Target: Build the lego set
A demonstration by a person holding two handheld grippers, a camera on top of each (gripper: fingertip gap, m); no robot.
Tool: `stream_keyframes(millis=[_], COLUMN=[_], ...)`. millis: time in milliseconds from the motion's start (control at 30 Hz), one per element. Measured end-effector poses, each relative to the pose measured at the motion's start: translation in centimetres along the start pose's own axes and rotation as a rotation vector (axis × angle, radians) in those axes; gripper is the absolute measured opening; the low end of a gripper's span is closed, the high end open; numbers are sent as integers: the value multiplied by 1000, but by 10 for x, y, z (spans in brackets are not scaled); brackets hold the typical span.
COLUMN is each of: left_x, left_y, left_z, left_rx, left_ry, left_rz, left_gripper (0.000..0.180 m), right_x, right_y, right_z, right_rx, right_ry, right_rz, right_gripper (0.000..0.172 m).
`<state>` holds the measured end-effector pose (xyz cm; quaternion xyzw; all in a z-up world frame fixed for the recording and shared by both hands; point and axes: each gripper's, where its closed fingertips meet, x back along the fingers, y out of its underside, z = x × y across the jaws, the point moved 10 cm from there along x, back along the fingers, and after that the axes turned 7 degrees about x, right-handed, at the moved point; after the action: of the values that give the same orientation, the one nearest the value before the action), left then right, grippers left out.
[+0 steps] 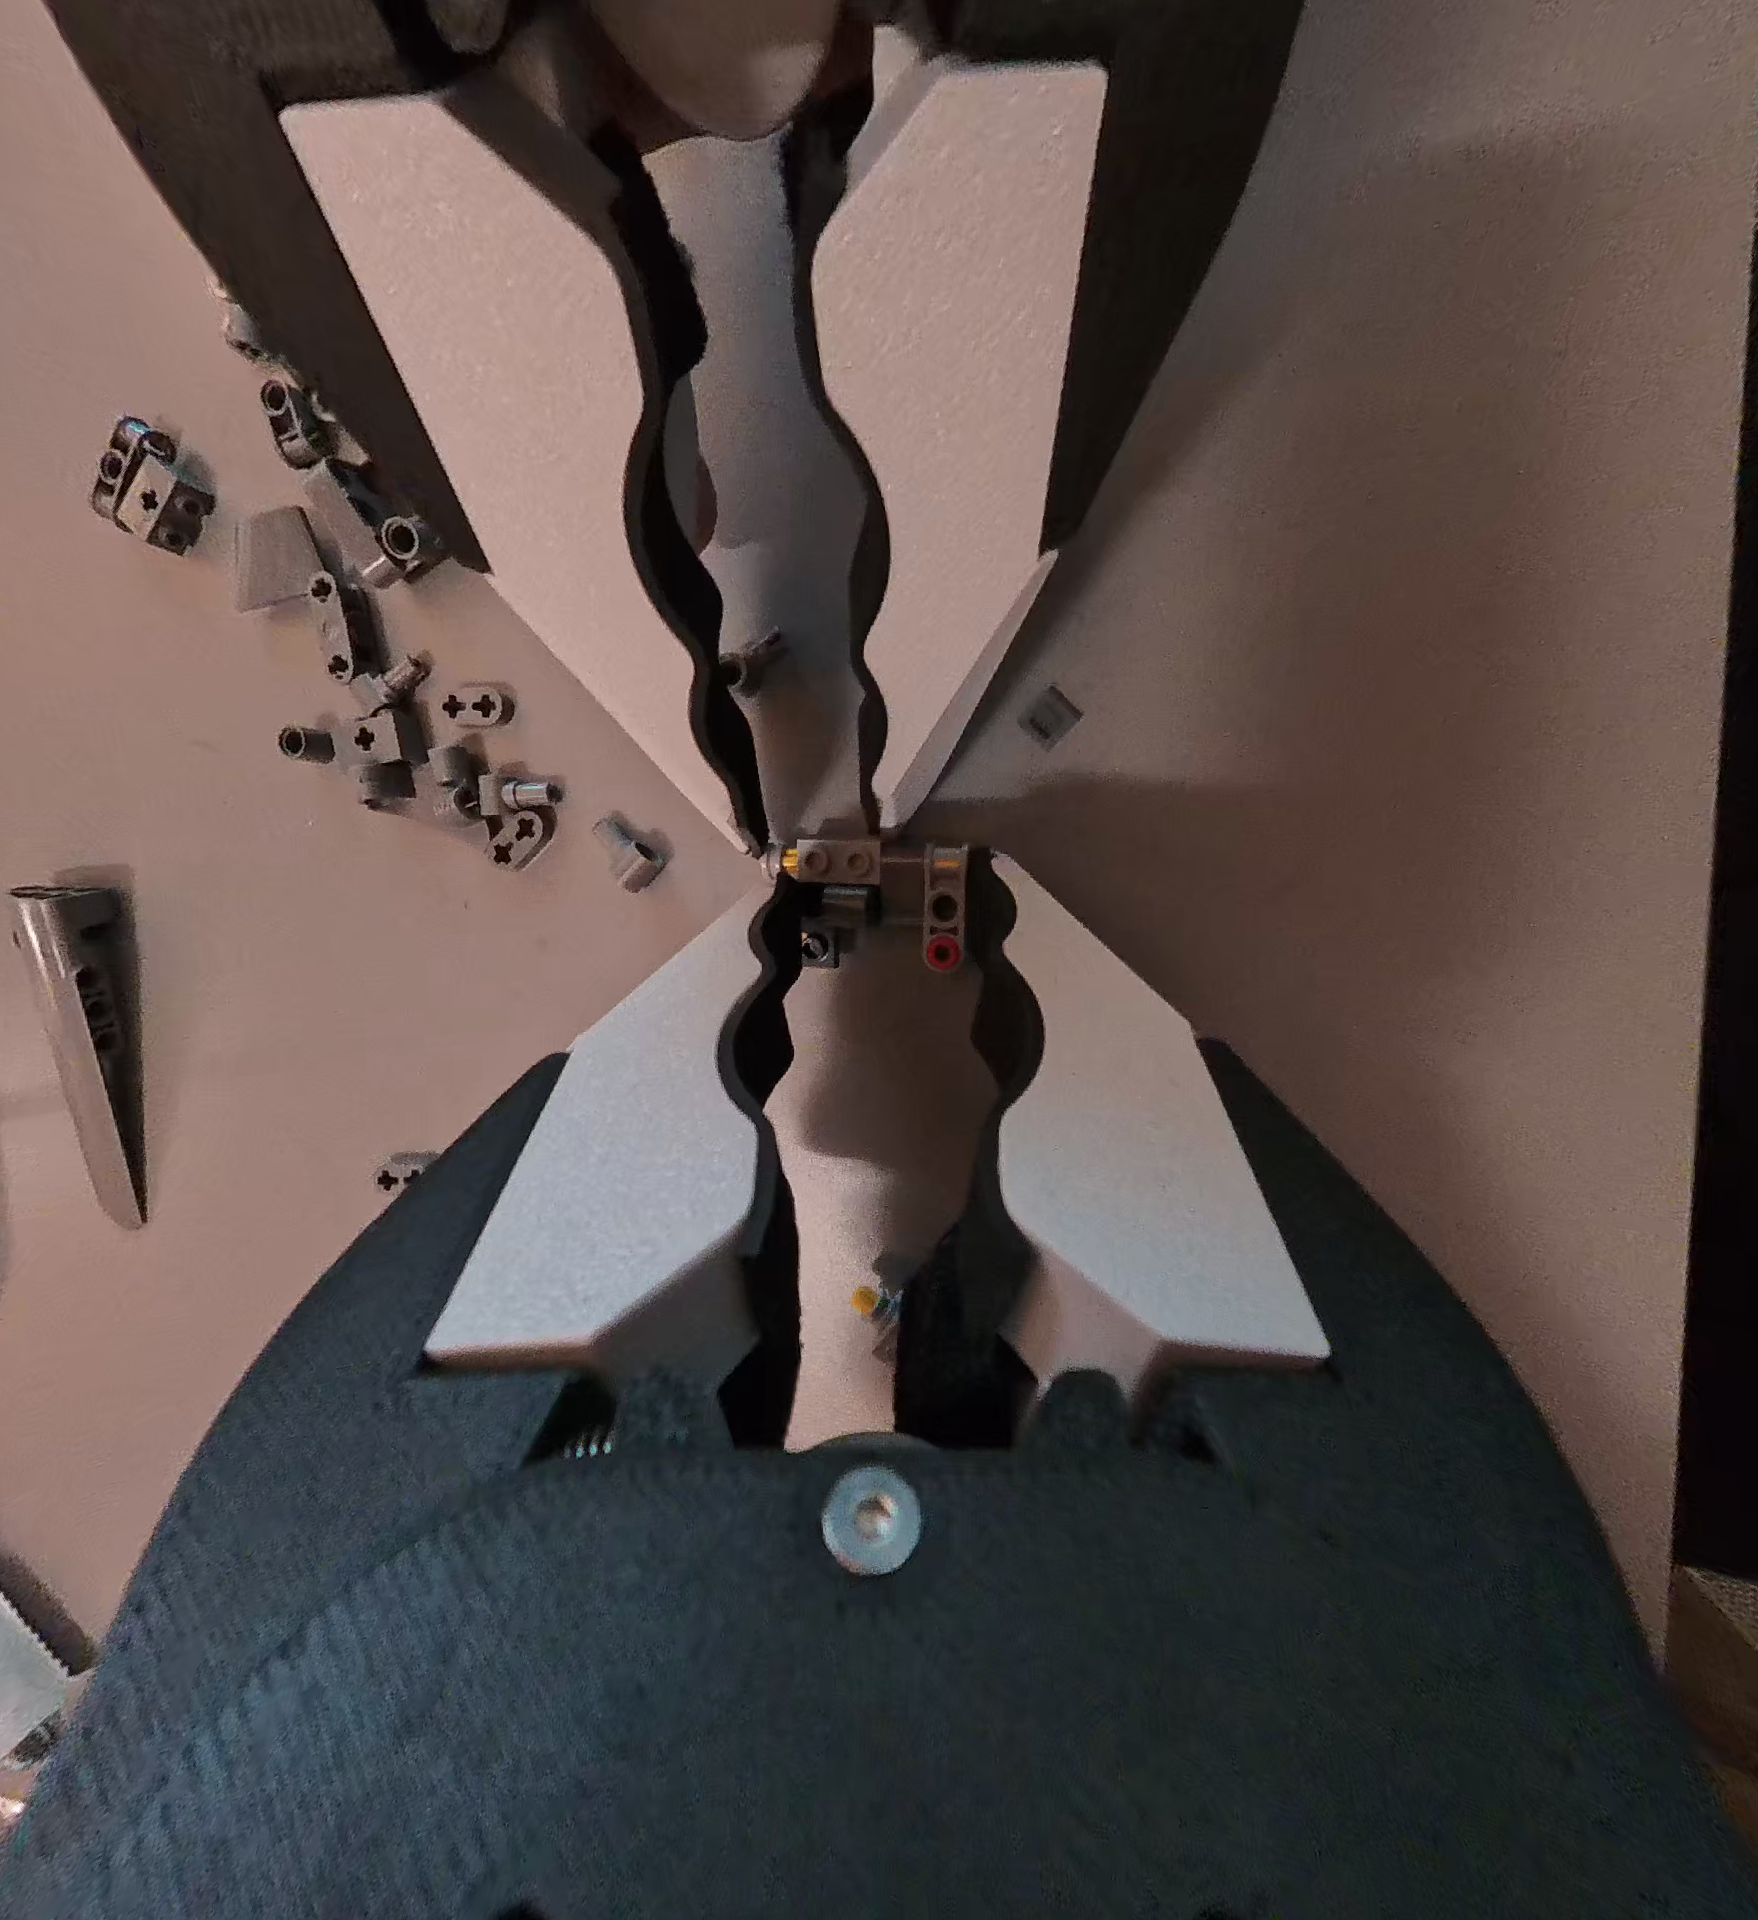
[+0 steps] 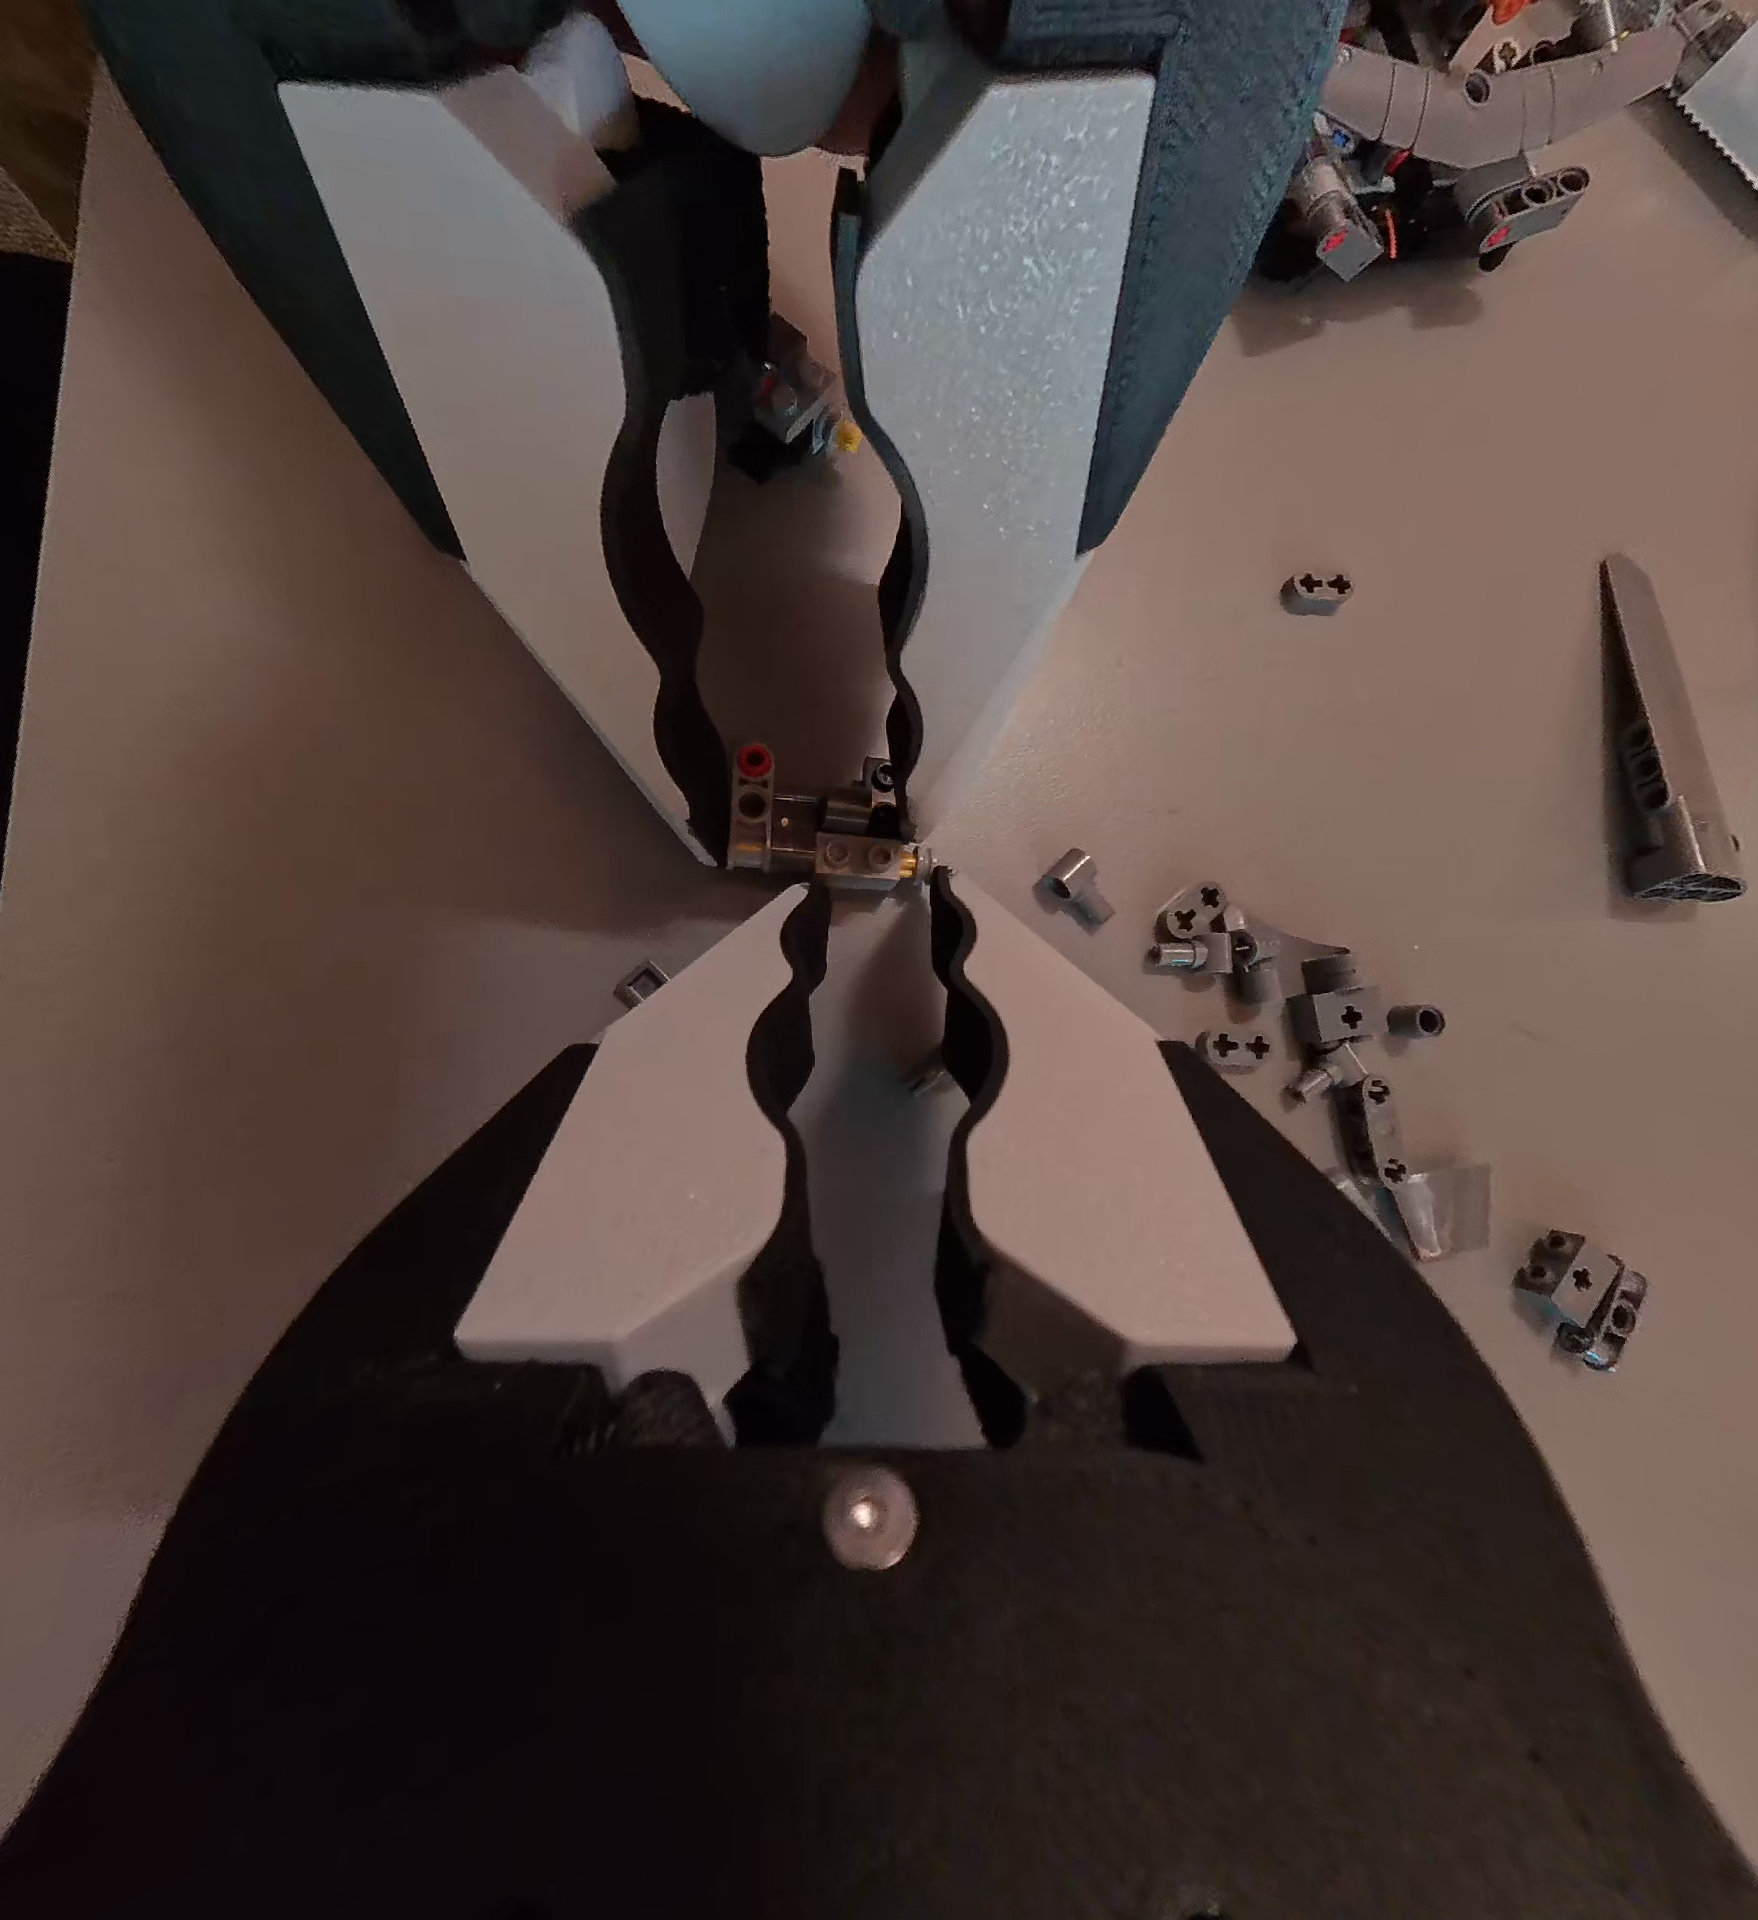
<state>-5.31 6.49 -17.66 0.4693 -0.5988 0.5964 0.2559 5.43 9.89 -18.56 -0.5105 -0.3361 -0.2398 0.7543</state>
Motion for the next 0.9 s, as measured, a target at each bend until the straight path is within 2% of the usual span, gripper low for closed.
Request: stream_keyframes(millis=[167, 267, 367, 567, 700, 800, 900], left_x=[-1, -2, 4, 15, 8, 4, 3], left_y=[0, 1, 3, 19, 19, 19, 18], left_z=[-1, -2, 3, -5, -12, -19, -12], left_rx=[50, 113, 110, 132, 101, 136, 135], left_ry=[-35, -66, -79, -32, -20, 35, 72], left_rz=[20, 45, 35, 69, 58, 71, 76], left_gripper=[31, 35, 63, 66, 66, 65, 56], right_x=[2, 16, 36, 60, 56, 49, 44], right_y=[2, 2, 6, 21, 27, 30, 31], right_z=[2, 5, 3, -29, -47, -52, -53], right_rx=[11, -16, -48, -93, -111, -138, -153], right_ry=[34, 61, 95, 129, 122, 112, 116], right_rz=[-9, 29, 46, 19, -38, -60, -73], right_gripper=[18, 21, 21, 24, 25, 25, 24])
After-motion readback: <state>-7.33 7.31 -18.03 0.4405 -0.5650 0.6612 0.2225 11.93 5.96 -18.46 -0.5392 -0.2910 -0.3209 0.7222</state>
